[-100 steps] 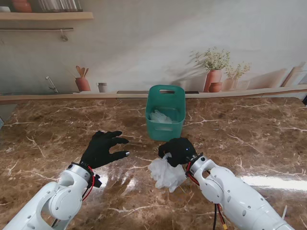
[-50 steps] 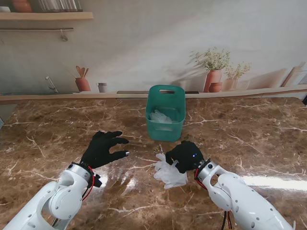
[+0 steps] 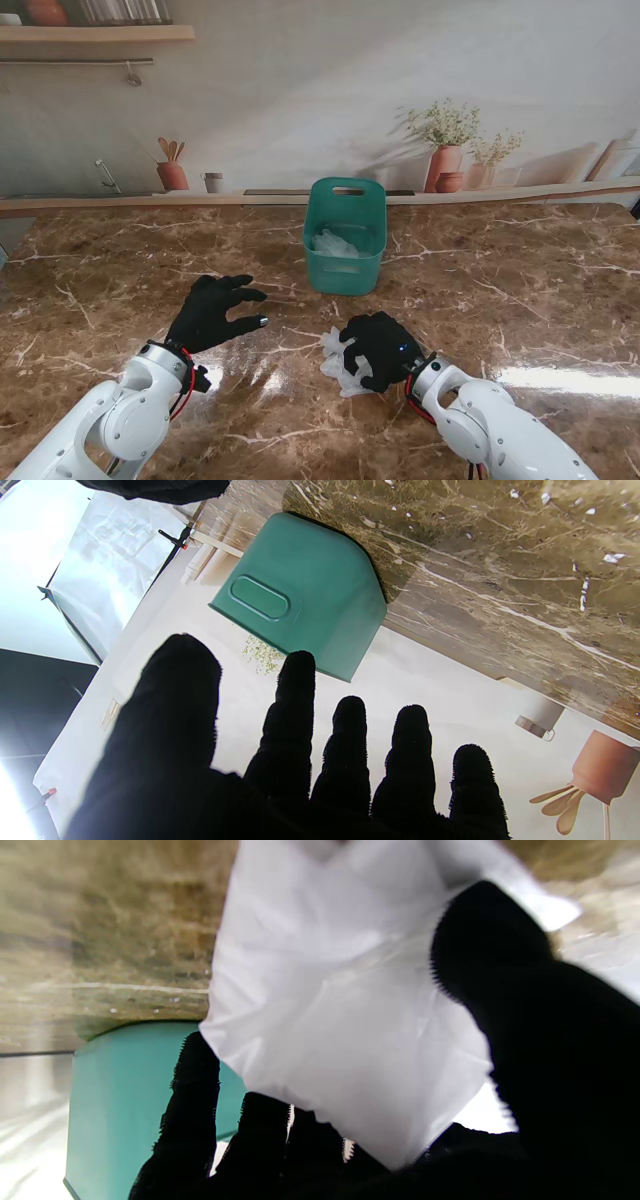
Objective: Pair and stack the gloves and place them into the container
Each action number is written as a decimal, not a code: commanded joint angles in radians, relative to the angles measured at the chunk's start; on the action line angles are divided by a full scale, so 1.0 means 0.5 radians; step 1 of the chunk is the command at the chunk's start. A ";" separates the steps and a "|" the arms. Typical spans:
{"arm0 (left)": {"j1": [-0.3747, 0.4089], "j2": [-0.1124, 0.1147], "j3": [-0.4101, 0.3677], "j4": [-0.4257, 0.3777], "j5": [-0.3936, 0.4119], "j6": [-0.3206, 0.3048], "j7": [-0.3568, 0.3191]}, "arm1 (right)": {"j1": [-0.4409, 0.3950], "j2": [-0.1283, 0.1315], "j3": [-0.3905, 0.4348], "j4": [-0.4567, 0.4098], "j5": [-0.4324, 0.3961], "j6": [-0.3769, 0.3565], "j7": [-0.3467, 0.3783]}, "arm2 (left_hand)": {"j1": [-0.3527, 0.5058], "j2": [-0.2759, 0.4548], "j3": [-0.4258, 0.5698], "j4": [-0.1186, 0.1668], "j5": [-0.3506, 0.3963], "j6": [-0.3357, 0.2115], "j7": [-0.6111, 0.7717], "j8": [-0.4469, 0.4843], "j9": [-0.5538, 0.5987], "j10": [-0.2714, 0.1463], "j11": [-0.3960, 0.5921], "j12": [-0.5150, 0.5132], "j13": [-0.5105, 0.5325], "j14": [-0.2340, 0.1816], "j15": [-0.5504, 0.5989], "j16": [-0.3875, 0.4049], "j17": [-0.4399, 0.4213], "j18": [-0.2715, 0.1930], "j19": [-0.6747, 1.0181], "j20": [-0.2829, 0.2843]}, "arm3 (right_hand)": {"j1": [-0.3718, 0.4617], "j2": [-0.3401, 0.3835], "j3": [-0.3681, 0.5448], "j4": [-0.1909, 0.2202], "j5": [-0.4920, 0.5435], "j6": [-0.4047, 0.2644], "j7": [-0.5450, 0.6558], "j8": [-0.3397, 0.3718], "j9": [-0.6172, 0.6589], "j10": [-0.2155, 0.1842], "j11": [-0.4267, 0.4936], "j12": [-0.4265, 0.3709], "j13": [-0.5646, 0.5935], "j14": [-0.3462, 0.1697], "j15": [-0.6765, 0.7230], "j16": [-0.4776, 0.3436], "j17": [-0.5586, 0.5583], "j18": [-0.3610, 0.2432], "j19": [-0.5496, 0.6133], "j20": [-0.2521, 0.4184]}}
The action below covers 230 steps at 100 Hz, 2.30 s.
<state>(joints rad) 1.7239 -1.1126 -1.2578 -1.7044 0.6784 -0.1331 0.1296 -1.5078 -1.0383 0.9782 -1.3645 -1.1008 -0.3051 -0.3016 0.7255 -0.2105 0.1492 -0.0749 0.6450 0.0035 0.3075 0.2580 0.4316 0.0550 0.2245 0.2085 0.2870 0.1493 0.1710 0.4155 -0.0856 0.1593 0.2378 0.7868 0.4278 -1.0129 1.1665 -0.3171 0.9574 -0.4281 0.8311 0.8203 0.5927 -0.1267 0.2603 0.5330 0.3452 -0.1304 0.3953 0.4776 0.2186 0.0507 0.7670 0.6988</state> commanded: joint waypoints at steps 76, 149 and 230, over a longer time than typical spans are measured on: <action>0.005 0.007 0.005 0.006 -0.013 -0.041 -0.043 | 0.134 -0.044 -0.213 0.231 0.095 0.010 -0.280 | 0.050 0.085 -0.086 0.057 0.040 -0.056 -0.008 0.015 0.036 -0.053 -0.047 -0.019 -0.021 -0.106 -0.071 -0.026 -0.018 -0.033 -0.119 -0.067 | 0.807 0.024 0.042 0.098 0.290 0.164 0.145 -0.025 1.410 -0.007 0.378 0.268 1.872 0.154 0.694 0.195 1.472 -0.013 1.081 -0.256; -0.001 0.008 0.009 -0.001 -0.021 -0.028 -0.058 | 0.540 -0.103 0.111 -0.088 0.072 -0.074 -0.237 | 0.055 0.103 -0.127 0.060 0.029 -0.063 -0.012 0.013 0.036 -0.061 -0.047 -0.019 -0.023 -0.116 -0.071 -0.027 -0.019 -0.037 -0.113 -0.087 | 0.778 0.066 0.029 0.102 0.282 0.144 0.137 -0.070 1.421 -0.031 0.397 0.284 1.875 0.133 0.735 0.188 1.487 -0.024 1.112 -0.272; 0.023 0.022 -0.055 -0.029 0.000 0.015 -0.133 | 1.653 -0.259 -0.777 0.915 0.566 -0.119 0.115 | 0.084 0.102 -0.154 0.065 0.034 -0.054 -0.015 0.013 0.035 -0.062 -0.045 -0.018 -0.030 -0.119 -0.074 -0.028 -0.014 -0.042 -0.123 -0.121 | 0.737 0.061 0.057 0.089 0.249 0.130 0.149 -0.107 1.396 -0.050 0.399 0.309 1.859 0.121 0.713 0.191 1.443 -0.021 1.098 -0.284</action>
<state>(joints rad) 1.7282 -1.1039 -1.2838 -1.7161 0.6765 -0.1315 0.0645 -0.7217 -1.1543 0.6034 -0.9309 -0.8293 -0.3543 -0.2833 0.7271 -0.1992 0.0999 -0.0745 0.6450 0.0035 0.3075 0.2580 0.4316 0.0546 0.2243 0.2083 0.2870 0.1489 0.1709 0.4140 -0.0856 0.1587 0.2259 0.7449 0.7546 -1.0080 1.1554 -0.3278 1.0714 -0.3391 0.8839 0.7712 1.2615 -0.1039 0.4147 0.6615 1.2179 -0.0515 0.7101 0.5404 0.9396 0.0590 1.2820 0.5755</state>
